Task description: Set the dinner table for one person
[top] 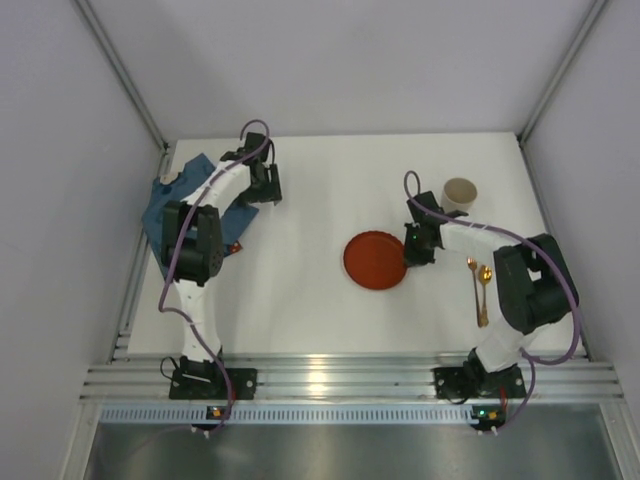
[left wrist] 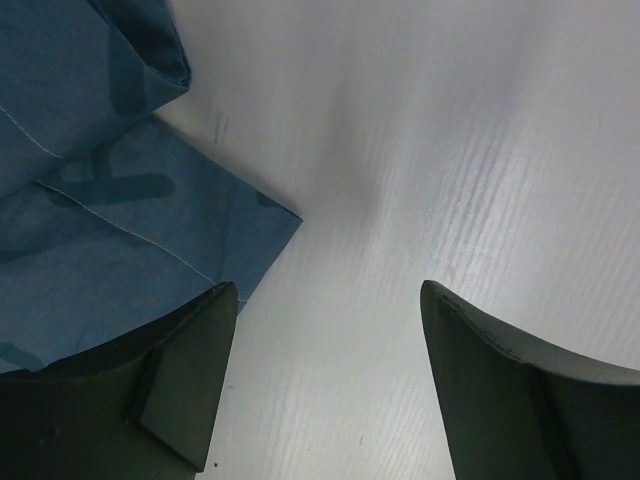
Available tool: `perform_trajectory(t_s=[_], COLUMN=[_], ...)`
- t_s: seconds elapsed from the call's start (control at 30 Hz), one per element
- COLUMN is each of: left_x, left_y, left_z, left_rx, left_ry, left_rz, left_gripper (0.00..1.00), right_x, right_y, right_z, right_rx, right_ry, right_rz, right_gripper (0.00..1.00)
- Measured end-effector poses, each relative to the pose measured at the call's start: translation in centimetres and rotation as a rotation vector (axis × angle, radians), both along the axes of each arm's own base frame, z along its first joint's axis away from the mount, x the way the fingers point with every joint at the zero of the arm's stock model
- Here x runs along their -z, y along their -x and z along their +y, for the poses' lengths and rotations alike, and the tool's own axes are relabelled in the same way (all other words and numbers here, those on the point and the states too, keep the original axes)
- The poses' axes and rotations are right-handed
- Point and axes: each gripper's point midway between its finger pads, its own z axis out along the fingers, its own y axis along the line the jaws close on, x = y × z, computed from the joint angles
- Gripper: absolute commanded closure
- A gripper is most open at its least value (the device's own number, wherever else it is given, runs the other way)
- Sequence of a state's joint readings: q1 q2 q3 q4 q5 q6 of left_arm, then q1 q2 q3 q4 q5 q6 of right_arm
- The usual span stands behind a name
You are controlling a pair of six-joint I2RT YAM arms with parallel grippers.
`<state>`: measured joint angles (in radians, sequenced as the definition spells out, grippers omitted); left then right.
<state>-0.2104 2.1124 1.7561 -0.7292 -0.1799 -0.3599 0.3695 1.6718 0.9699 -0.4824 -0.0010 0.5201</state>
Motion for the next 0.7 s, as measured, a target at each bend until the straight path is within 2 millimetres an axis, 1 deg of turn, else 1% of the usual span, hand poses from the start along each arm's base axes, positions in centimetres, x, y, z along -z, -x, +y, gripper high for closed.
perform_trajectory(t_s=[0.07,0.1,0.17,0.2,0.27,0.3,0.37,0.43,0.47,0.53,0.57,0.63,0.67,0.7], left_x=[1.0,1.6,2.5,3.0,3.8,4.1,3.8,3.8,3.9,4.0,4.2,4.3,4.4,4.5], left_y=[0.1,0.1,0.1,0.1,0.1,0.1,-0.3,-0.6,-0.7,-1.2,-1.4,-1.7,-1.9,-2.0], left_z=[0.1,0.3,0.6,0.8,1.2,1.4,1.7,2.1,2.4,3.0,3.3,3.9,4.3,4.4], left_rx=[0.004,0.006,0.008,0.007,0.007,0.008,0.007,0.001,-0.003,-0.017,-0.027,-0.036,-0.043,-0.049], left_ry=[-0.017,-0.029,-0.050,-0.067,-0.093,-0.105,-0.121,-0.138,-0.143,-0.143,-0.136,-0.131,-0.129,-0.125], left_rz=[0.020,0.031,0.050,0.059,0.074,0.079,0.067,0.062,0.063,0.057,0.059,0.055,0.053,0.051], left_gripper=[0.21,0.21,0.21,0.21,0.21,0.21,0.21,0.23,0.34,0.44,0.53,0.59,0.64,0.72], right_x=[-0.1,-0.2,-0.5,-0.8,-1.5,-2.0,-3.2,-4.4,-4.9,-5.5,-5.7,-5.8,-5.8,-5.9], right_y=[0.0,0.2,0.9,1.6,2.8,3.3,4.3,5.0,5.2,5.7,5.9,6.4,6.5,6.6], right_z=[-0.7,-1.5,-3.5,-4.8,-6.8,-7.4,-8.6,-9.1,-9.3,-9.6,-9.8,-10.0,-10.1,-10.2], right_rx=[0.012,0.025,0.060,0.085,0.120,0.133,0.148,0.154,0.155,0.158,0.158,0.158,0.158,0.160], right_ry=[0.014,0.031,0.073,0.102,0.146,0.158,0.182,0.194,0.197,0.208,0.215,0.226,0.230,0.232], right_rz=[0.002,0.002,0.012,0.018,0.024,0.019,0.003,-0.017,-0.025,-0.032,-0.028,-0.010,-0.004,0.000], right_gripper=[1.00,1.00,1.00,1.00,1.00,1.00,1.00,1.00,1.00,1.00,1.00,1.00,1.00,1.00])
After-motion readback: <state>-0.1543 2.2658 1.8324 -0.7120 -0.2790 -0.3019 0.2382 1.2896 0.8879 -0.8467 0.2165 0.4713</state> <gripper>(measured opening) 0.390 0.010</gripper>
